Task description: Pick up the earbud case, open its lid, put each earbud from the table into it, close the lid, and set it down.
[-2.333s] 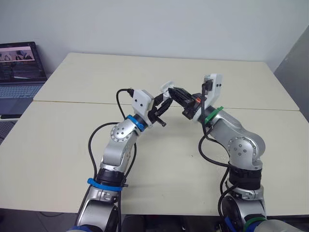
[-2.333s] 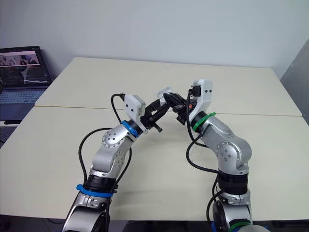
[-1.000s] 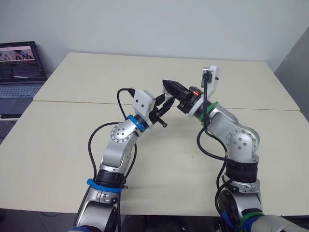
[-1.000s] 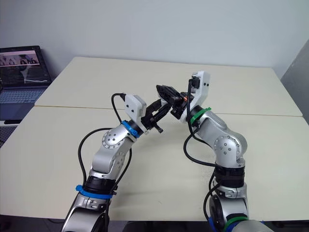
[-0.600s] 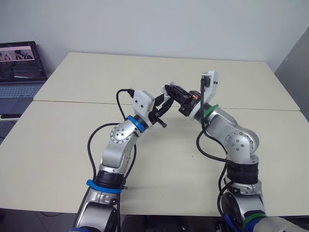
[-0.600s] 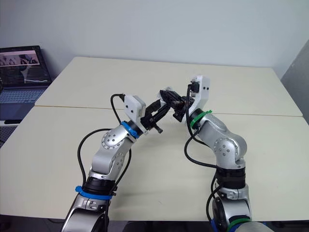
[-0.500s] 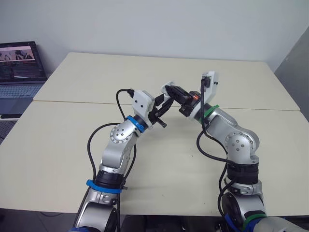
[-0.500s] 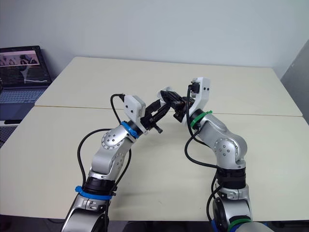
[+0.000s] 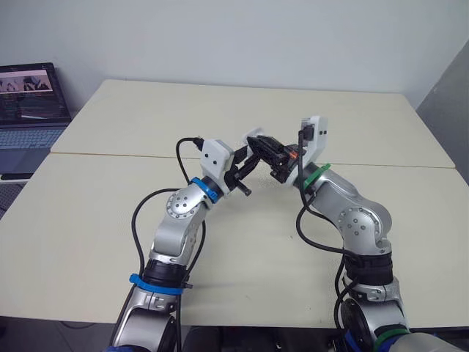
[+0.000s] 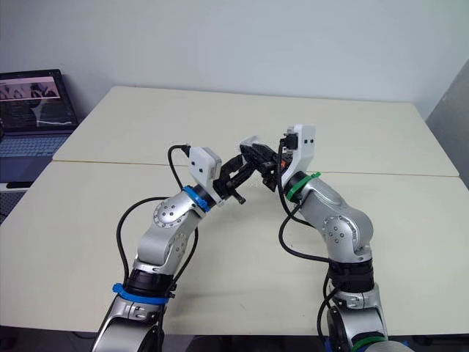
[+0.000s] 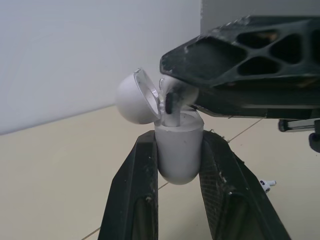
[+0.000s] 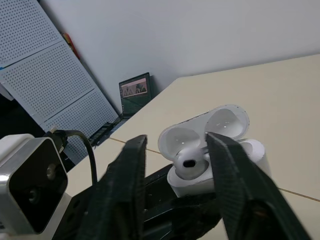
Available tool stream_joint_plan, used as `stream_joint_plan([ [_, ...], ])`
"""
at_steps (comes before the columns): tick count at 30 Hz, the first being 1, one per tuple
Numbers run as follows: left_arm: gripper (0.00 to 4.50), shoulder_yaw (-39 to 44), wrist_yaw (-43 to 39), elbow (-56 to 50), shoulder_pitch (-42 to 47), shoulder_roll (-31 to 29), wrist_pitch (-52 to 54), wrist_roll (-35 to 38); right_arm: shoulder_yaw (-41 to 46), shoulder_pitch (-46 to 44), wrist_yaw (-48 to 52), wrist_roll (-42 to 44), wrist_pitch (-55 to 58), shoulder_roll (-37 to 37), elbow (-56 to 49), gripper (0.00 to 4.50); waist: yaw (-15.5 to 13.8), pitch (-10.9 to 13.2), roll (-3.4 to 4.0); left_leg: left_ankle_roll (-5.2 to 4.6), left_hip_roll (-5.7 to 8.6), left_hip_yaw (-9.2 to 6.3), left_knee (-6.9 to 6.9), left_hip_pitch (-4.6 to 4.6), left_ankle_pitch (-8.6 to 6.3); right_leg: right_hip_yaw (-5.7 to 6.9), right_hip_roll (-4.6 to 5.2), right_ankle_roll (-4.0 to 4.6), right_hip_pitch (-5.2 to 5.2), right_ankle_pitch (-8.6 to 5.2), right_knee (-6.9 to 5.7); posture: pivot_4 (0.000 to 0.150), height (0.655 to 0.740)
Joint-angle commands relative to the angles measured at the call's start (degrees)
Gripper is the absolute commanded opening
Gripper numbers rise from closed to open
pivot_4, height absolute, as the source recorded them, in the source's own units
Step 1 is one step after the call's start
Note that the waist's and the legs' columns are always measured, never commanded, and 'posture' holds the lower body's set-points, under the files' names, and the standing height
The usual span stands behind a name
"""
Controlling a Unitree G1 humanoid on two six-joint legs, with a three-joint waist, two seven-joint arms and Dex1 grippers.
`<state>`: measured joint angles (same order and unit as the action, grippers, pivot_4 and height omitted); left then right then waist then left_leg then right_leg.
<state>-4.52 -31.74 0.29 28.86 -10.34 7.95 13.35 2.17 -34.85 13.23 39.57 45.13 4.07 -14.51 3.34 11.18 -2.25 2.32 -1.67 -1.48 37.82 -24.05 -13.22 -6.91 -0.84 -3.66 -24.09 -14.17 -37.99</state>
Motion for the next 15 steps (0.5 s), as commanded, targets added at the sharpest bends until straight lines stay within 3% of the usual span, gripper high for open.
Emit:
stream_joint_plan([
  [1,0.73,0.3,0.0,-3.3,1.1,0.4,-1.6,0.7,0.2,0.4,0.2,-0.7,-0.6,0.7,-0.4,3.16,0.0,0.0,0.0,0.0,0.0,0.0,0.0,0.0,0.0,0.0,0.0,0.0,0.0,0.0,0.0,0.15,0.74],
  [6,0.73,0.3,-0.1,-3.3,0.6,0.3,-1.7,0.7,5.2,-0.3,1.6,3.9,0.3,2.7,-1.5,3.16,-0.1,0.0,0.0,0.0,0.01,0.0,0.0,-0.02,0.0,0.0,0.01,0.0,0.0,0.0,0.02,0.15,0.74],
  [10,0.73,0.7,-0.4,-3.8,-0.8,-0.4,-1.6,0.7,11.0,-1.3,5.1,11.4,5.1,9.6,-3.0,3.16,-0.1,0.0,0.0,0.0,0.02,0.01,0.01,-0.04,0.0,-0.01,0.02,0.01,0.0,0.0,0.04,0.15,0.74],
  [12,0.73,1.2,-0.7,-4.3,-1.8,-1.2,-1.5,0.8,11.8,-1.7,10.1,10.7,6.5,17.7,-0.9,3.16,-0.1,0.0,0.04,0.0,0.01,0.01,-0.01,-0.03,0.0,-0.01,0.02,0.01,0.01,0.0,0.04,0.15,0.74],
  [15,0.73,1.7,-1.0,-5.0,-3.0,-2.4,-1.4,1.0,4.1,1.2,22.8,-1.6,0.2,33.5,7.2,3.16,-0.2,0.0,0.06,0.0,0.05,0.04,0.0,-0.03,0.0,-0.01,0.04,-0.01,0.03,-0.01,0.09,0.15,0.74],
])
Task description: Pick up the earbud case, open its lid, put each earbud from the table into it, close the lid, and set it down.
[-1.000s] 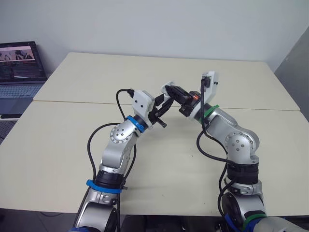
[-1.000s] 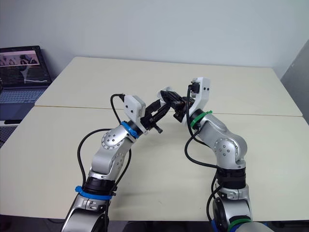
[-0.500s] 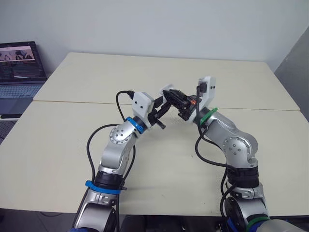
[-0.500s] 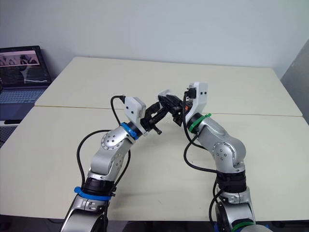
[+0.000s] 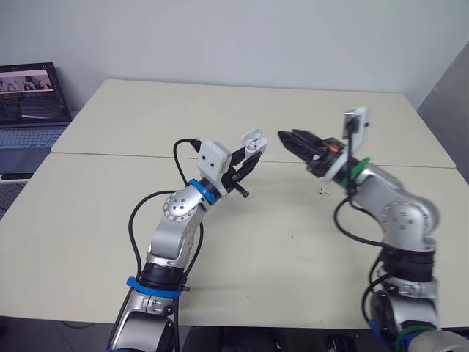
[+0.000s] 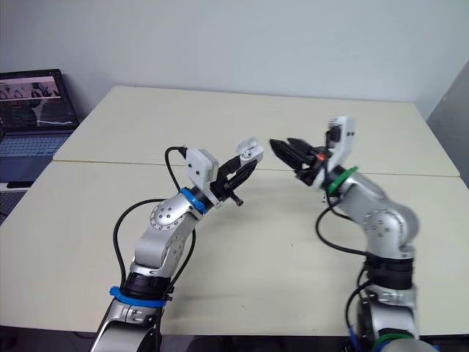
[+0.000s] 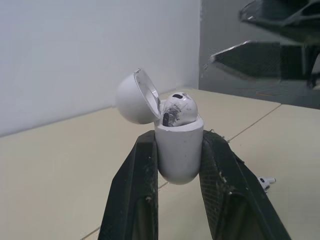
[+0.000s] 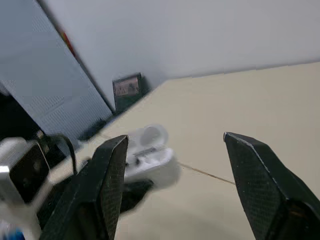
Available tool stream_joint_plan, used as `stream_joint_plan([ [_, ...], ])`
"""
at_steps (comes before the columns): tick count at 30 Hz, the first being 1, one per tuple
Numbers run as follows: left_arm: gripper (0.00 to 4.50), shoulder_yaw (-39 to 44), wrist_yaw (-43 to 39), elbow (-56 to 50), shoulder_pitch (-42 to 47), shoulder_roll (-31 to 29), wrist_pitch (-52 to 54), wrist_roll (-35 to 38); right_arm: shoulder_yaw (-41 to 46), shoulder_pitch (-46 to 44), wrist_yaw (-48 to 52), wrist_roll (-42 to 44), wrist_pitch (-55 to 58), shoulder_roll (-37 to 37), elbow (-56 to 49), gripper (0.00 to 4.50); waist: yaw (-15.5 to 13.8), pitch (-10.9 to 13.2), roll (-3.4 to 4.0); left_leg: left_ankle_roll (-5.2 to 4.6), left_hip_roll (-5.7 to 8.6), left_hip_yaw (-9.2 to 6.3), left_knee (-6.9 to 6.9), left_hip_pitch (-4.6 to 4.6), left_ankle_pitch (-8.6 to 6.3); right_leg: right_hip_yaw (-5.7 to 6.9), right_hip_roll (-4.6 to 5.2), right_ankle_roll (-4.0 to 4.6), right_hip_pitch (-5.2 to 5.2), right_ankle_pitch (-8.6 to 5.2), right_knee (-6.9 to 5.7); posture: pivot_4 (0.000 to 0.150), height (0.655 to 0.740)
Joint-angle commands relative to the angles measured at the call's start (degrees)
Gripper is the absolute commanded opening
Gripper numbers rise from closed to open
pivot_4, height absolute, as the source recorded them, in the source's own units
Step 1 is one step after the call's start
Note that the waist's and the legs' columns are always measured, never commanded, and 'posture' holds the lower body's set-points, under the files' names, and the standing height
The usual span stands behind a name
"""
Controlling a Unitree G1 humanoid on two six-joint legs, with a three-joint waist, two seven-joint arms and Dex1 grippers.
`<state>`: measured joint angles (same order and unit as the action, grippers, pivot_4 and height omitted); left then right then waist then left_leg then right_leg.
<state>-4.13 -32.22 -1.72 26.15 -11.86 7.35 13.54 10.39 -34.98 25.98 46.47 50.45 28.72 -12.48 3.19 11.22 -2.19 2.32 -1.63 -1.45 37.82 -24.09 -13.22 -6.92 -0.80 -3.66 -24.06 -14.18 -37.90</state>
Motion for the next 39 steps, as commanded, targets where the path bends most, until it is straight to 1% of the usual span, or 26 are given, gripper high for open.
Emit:
stream_joint_plan([
  [1,0.73,1.2,-0.5,-3.1,-0.5,-1.1,-0.8,0.8,-6.9,2.5,13.3,-12.7,-9.3,12.1,8.8,3.16,0.0,0.0,-0.01,0.0,0.0,0.01,0.01,0.02,0.0,0.0,0.01,-0.09,0.01,-0.05,0.06,0.15,0.74],
  [3,0.73,1.1,-0.3,-3.2,-0.5,-1.2,-0.8,0.9,-10.8,3.8,18.3,-19.0,-17.1,15.5,15.2,3.16,0.0,0.0,-0.01,0.0,-0.01,0.06,-0.01,0.06,0.0,-0.02,0.0,-0.17,0.03,-0.1,0.09,0.15,0.74],
  [5,0.73,1.1,-0.1,-3.4,-0.5,-1.2,-0.6,0.8,-13.6,4.0,22.0,-24.5,-24.9,16.6,22.8,3.16,0.2,0.0,-0.01,0.0,-0.03,0.09,0.0,0.08,0.0,-0.05,-0.02,-0.19,0.03,-0.1,0.07,0.15,0.74],
  [7,0.73,1.0,0.1,-3.6,-0.5,-1.1,-0.5,0.7,-15.0,2.9,23.6,-28.0,-29.6,15.9,29.3,3.16,0.4,0.0,0.01,0.0,-0.03,0.2,-0.01,0.13,0.0,-0.18,-0.03,-0.18,0.0,-0.08,0.0,0.15,0.74],
  [10,0.73,0.6,0.3,-3.9,-0.6,-1.0,-0.4,0.4,-15.6,0.6,25.2,-30.6,-34.2,13.5,36.4,3.16,0.5,0.0,0.01,0.0,-0.03,0.21,0.01,0.15,0.0,-0.22,-0.03,-0.13,0.0,-0.03,-0.04,0.15,0.74],
  [21,0.73,0.9,0.5,-4.3,-0.1,-1.5,0.0,0.5,-17.0,-6.3,30.2,-37.8,-41.2,8.4,50.5,3.16,0.2,0.0,0.01,0.0,0.0,0.15,0.02,0.15,0.0,-0.18,-0.02,-0.03,0.03,0.05,-0.05,0.15,0.74],
  [29,0.73,1.1,0.7,-5.3,-1.0,-1.9,0.4,0.5,-17.2,-7.2,33.5,-41.0,-44.5,8.0,55.2,3.16,0.1,0.0,0.02,0.0,0.0,0.13,0.04,0.17,0.0,-0.16,-0.01,-0.03,0.05,0.05,-0.08,0.15,0.74],
  [30,0.73,1.0,0.7,-5.4,-1.0,-1.8,0.5,0.5,-17.0,-7.4,33.5,-41.2,-44.8,7.8,55.7,2.79,0.1,0.0,0.03,0.0,0.0,0.13,0.04,0.18,0.0,-0.16,-0.01,-0.03,0.05,0.05,-0.08,0.15,0.74],
  [31,0.73,1.0,0.8,-5.4,-1.0,-1.8,0.5,0.5,-16.8,-7.6,33.6,-41.3,-45.0,7.5,56.0,2.6,0.1,0.0,0.03,0.0,0.0,0.13,0.04,0.2,0.0,-0.16,-0.01,-0.03,0.07,0.05,-0.08,0.15,0.74],
  [32,0.73,0.9,0.8,-5.4,-0.9,-1.7,0.6,0.5,-16.8,-7.7,33.6,-41.5,-45.2,7.3,56.2,2.27,0.1,0.0,0.03,0.0,0.0,0.13,0.04,0.21,0.0,-0.16,-0.01,-0.02,0.09,0.05,-0.07,0.15,0.74],
  [37,0.73,0.6,0.8,-5.3,-0.6,-1.4,0.6,0.4,-16.2,-7.7,32.8,-41.9,-45.1,7.1,57.0,0.48,0.1,0.0,0.03,0.0,0.0,0.13,0.12,0.31,0.0,-0.16,-0.02,-0.06,0.23,0.08,-0.08,0.15,0.74],
  [39,0.73,0.5,0.9,-5.5,-0.6,-1.2,0.6,0.4,-15.8,-7.3,33.0,-41.8,-45.0,7.7,56.9,0.41,0.1,0.0,0.03,0.0,0.01,0.11,0.13,0.37,0.0,-0.15,-0.01,-0.06,0.32,0.08,-0.06,0.15,0.74],
])
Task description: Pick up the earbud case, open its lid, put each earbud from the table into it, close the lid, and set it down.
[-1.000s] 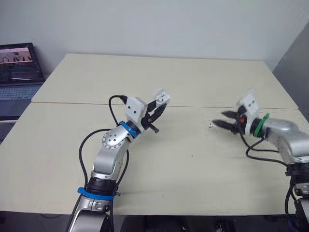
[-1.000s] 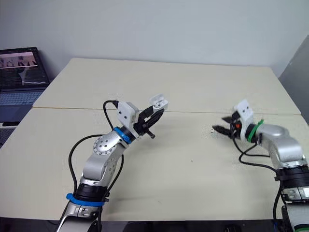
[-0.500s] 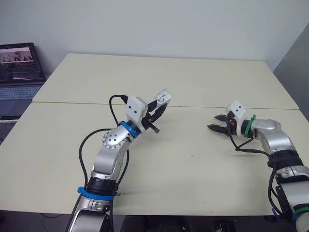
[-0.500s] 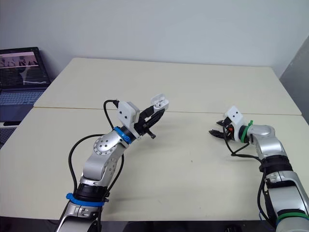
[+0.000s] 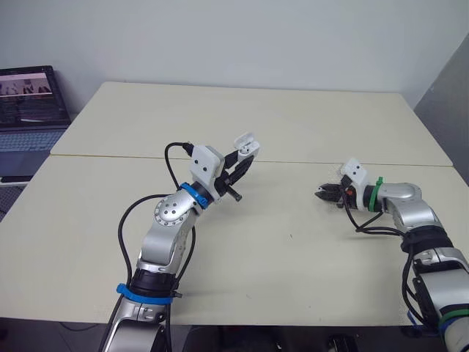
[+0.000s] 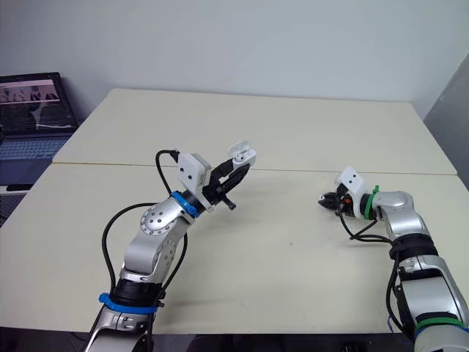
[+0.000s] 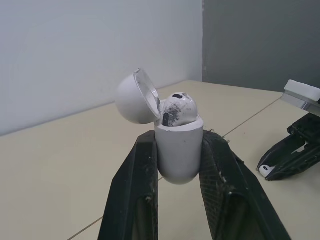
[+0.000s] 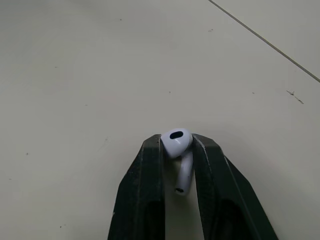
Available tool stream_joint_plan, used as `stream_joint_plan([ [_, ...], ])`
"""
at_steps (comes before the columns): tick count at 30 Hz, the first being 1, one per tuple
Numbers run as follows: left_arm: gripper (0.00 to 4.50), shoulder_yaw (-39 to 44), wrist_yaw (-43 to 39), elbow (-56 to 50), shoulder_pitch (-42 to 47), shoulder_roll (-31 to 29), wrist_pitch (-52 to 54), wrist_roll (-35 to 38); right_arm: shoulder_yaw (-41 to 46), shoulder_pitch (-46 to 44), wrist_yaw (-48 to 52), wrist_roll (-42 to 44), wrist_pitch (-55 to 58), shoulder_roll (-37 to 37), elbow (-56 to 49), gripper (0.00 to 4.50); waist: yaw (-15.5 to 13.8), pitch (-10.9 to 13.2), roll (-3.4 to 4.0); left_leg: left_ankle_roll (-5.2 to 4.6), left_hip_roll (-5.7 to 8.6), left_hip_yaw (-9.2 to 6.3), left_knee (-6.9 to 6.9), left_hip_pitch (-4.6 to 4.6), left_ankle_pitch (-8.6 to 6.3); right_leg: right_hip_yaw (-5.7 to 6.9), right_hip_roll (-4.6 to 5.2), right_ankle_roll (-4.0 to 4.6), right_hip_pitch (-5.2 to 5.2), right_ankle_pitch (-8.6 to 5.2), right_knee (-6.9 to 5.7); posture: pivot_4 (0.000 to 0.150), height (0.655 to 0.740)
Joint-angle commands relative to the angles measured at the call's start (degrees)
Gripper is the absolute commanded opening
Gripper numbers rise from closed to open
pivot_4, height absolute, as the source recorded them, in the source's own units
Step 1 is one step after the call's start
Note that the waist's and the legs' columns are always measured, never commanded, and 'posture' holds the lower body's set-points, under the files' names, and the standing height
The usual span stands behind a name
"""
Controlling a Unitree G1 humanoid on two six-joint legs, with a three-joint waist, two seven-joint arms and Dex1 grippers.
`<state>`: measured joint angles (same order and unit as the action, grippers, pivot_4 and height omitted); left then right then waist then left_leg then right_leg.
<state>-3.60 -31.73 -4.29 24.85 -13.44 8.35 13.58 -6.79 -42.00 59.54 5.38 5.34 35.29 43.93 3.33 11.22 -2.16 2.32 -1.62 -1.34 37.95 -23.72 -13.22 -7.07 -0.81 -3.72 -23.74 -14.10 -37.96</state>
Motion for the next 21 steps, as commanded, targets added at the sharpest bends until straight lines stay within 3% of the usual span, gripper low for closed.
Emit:
stream_joint_plan([
  [1,0.73,-0.1,0.5,-2.9,0.7,0.4,-0.4,0.3,1.5,0.0,-0.2,-0.7,0.1,1.6,0.3,0.41,0.0,0.0,0.0,0.0,0.01,0.0,0.0,0.01,0.0,0.0,0.0,0.0,0.01,0.0,0.0,0.15,0.74],
  [5,0.73,-0.2,0.6,-3.2,0.2,0.6,-0.5,0.4,1.8,3.9,4.5,0.2,3.7,6.9,-8.4,0.41,-0.5,0.0,0.02,0.0,0.03,-0.06,-0.01,-0.03,0.0,0.04,0.02,0.0,0.01,0.0,0.01,0.15,0.74],
  [12,0.73,-0.1,1.0,-3.6,-1.8,0.6,-1.0,0.4,2.6,23.4,14.2,-2.2,7.8,28.2,-32.9,0.41,-1.4,0.0,0.21,0.0,0.06,-0.07,-0.1,-0.1,-0.02,0.1,0.1,-0.03,-0.02,-0.03,0.17,0.15,0.74],
  [17,0.73,-0.7,1.9,-4.6,-3.1,1.2,-0.7,0.3,5.1,36.1,12.2,-3.8,7.4,34.2,-36.6,0.41,-1.1,0.0,0.23,-0.01,0.04,0.0,-0.02,0.02,-0.01,0.03,0.07,-0.25,0.05,-0.16,0.11,0.15,0.74],
  [21,0.73,-0.6,1.8,-4.9,-3.1,1.1,-0.3,0.3,5.4,38.0,9.9,-4.5,9.2,34.1,-36.2,0.41,-0.9,0.0,0.17,-0.01,0.05,0.12,0.0,0.76,-0.01,-0.09,0.07,-0.01,0.73,-0.37,0.17,0.15,0.74],
])
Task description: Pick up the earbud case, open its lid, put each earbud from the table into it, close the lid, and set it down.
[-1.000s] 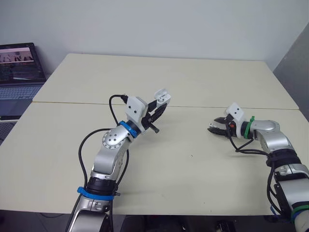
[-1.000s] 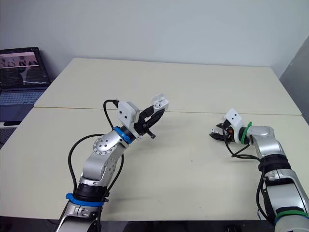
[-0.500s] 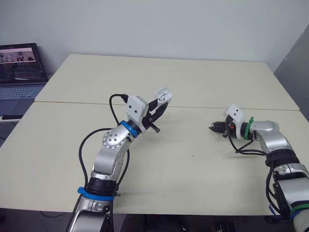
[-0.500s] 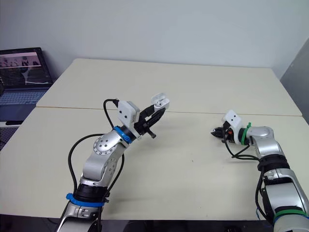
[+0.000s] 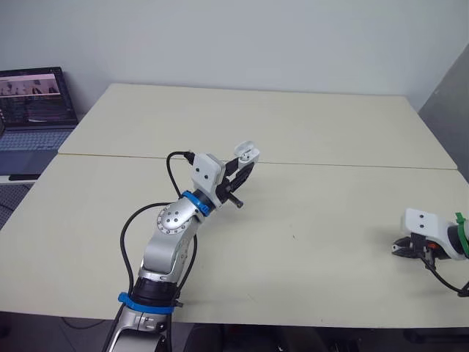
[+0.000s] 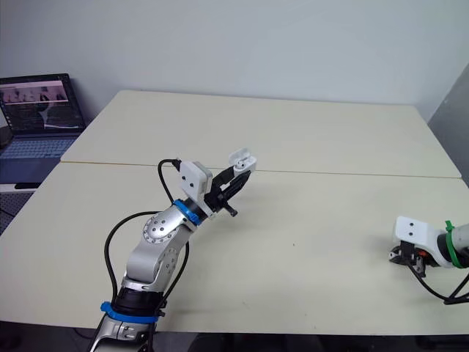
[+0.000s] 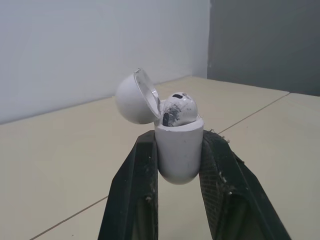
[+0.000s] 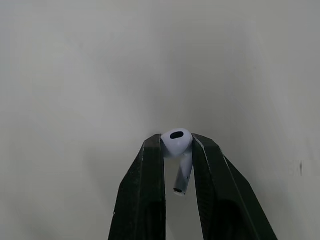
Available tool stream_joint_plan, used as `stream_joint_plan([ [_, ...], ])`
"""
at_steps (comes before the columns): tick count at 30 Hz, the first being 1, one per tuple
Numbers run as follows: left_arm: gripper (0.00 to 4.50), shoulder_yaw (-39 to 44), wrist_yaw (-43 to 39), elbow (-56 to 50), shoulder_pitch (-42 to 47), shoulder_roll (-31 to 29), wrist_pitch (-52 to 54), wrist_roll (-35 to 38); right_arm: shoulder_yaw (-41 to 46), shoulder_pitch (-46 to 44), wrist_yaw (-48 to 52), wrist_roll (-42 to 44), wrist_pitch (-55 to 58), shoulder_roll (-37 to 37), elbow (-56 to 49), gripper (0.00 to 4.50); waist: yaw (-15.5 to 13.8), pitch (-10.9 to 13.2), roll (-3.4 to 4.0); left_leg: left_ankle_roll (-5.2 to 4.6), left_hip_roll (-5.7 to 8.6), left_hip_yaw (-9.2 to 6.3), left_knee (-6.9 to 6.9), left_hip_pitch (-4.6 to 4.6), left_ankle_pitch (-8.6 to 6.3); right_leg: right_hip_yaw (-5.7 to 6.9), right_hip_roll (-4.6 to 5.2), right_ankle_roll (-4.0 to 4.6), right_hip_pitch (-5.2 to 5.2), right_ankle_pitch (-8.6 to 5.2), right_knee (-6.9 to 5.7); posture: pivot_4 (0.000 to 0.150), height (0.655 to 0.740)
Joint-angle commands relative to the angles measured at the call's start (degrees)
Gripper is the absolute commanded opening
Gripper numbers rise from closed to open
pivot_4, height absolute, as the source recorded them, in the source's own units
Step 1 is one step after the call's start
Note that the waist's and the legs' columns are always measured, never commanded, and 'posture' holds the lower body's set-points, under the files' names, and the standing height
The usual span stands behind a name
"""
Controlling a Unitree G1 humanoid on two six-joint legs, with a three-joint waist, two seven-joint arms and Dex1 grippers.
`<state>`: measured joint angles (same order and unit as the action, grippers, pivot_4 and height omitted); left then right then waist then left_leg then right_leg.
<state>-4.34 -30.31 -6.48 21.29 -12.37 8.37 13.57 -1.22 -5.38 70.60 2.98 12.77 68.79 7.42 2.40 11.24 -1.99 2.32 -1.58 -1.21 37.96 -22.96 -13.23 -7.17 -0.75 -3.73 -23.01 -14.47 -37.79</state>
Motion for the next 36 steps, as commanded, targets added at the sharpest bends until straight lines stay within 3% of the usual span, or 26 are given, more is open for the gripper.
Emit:
stream_joint_plan([
  [1,0.73,0.3,0.4,-2.6,0.5,0.0,-0.2,0.3,-0.1,1.7,-1.2,-2.0,2.2,0.8,0.4,0.41,0.2,0.0,-0.01,0.0,0.01,0.02,0.01,0.04,0.0,-0.04,0.0,0.0,0.05,0.0,0.0,0.15,0.74],
  [3,0.73,0.6,0.4,-2.5,0.6,-0.3,-0.2,0.3,-0.1,2.6,-1.0,-1.9,2.7,1.3,0.2,0.41,0.2,0.0,-0.05,0.0,0.02,0.02,0.07,0.06,0.01,-0.05,0.01,-0.01,0.11,0.0,0.01,0.15,0.74],
  [4,0.73,0.6,0.3,-2.4,0.6,-0.4,-0.2,0.3,-0.1,2.9,-0.9,-1.9,2.8,1.4,0.1,1.13,0.1,0.0,-0.06,0.0,0.03,0.01,0.07,0.06,0.01,-0.04,0.01,-0.01,0.15,0.01,0.03,0.15,0.74],
  [7,0.73,0.8,0.5,-2.4,0.6,-0.6,-0.2,0.2,-0.6,3.5,-0.9,-2.5,2.0,1.7,0.6,2.06,-0.1,0.0,-0.06,0.01,0.03,-0.03,0.01,0.04,0.0,0.0,0.02,-0.02,0.17,0.0,0.09,0.15,0.74],
  [19,0.73,0.5,1.2,-2.7,0.7,-0.7,-0.1,0.2,-3.2,1.1,-0.7,-6.0,-5.1,1.4,3.7,2.06,-0.4,-0.1,-0.16,0.01,0.03,-0.09,0.03,0.14,-0.01,0.06,0.02,-0.04,0.36,-0.02,0.18,0.15,0.74],
  [22,0.73,0.5,1.2,-2.8,0.7,-0.8,0.1,0.2,-3.7,0.3,-0.6,-7.2,-7.9,1.4,5.1,1.48,-0.4,-0.1,-0.3,0.01,0.02,-0.09,0.02,0.15,-0.01,0.06,0.02,-0.04,0.37,-0.02,0.22,0.15,0.74],
  [25,0.73,0.6,1.2,-2.6,0.9,-0.8,-0.1,0.2,-3.9,-0.8,-0.3,-7.2,-8.1,1.3,6.1,0.52,-0.3,-0.2,-0.43,0.01,0.01,-0.08,0.03,0.15,-0.01,0.05,0.03,-0.05,0.4,-0.01,0.25,0.15,0.74],
  [29,0.73,0.5,1.1,-2.0,1.3,-0.6,-0.3,0.2,-3.9,-2.6,0.0,-6.8,-7.9,0.6,6.9,0.41,-0.3,-0.2,-0.43,0.01,0.03,-0.05,0.07,0.16,0.0,-0.01,0.04,-0.06,0.43,0.0,0.26,0.15,0.74],
  [32,0.73,0.4,0.9,-1.8,1.4,-0.5,-0.6,0.2,-2.6,-3.9,2.0,-2.8,-6.1,-1.1,4.2,0.41,-0.3,-0.2,-0.44,0.01,0.02,-0.06,0.06,0.18,-0.01,0.0,0.04,-0.06,0.44,0.0,0.26,0.15,0.74],
  [36,0.73,0.3,0.4,-1.3,1.9,0.2,-1.7,0.7,2.2,-10.2,2.1,11.6,7.2,-9.2,-8.1,0.41,0.8,-0.2,-0.4,0.01,-0.04,-0.08,0.0,0.18,-0.01,-0.02,-0.04,-0.07,0.38,0.02,0.18,0.15,0.74],
])
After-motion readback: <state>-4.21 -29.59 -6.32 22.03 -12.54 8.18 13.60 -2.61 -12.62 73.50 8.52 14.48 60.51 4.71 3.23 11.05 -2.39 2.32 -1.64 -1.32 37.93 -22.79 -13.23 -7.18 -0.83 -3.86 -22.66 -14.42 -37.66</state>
